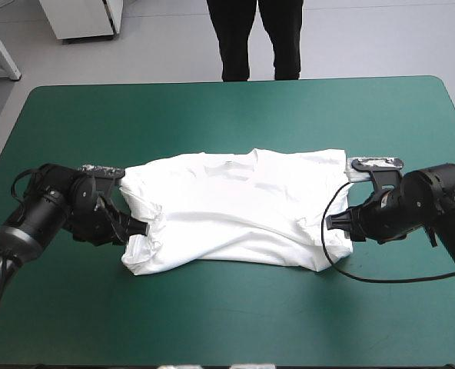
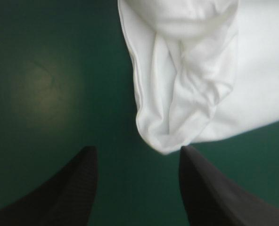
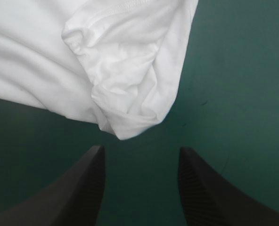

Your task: Fold the cloth

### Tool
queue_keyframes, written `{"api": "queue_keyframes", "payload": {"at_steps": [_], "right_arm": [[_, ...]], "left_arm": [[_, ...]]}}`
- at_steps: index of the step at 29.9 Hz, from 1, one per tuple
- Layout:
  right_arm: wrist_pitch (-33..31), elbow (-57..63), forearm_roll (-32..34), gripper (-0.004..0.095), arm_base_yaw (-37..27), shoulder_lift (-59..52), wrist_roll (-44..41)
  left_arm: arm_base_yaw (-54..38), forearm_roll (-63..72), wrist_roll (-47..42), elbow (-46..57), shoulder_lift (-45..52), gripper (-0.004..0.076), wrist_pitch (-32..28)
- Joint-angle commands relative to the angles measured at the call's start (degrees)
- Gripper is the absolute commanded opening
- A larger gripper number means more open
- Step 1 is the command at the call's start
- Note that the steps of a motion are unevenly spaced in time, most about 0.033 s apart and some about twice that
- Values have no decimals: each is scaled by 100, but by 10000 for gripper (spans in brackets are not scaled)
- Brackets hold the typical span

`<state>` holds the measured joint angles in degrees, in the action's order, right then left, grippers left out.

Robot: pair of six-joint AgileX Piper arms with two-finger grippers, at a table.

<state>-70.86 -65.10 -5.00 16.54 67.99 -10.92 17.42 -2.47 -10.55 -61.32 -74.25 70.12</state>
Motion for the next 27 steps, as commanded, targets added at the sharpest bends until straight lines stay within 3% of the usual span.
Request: {"api": "queue_keyframes", "payload": {"at_steps": [1,7,23,25,27], "right_arm": [[-25,83,41,450,10,-357,-108],[88,95,82,441,10,-393,-108],[131,95,117,439,10,-393,-116],[168,95,117,431,10,-393,-116],[165,95,117,418,10,-393,-116]], "left_arm": [[32,247,-102,511,380,385,-371],[32,973,146,1163,232,385,-1278],[32,574,-267,1802,-491,382,-1895],[32,616,-267,1868,-491,339,-1966],[32,658,-267,1867,-491,185,-2008]]}}
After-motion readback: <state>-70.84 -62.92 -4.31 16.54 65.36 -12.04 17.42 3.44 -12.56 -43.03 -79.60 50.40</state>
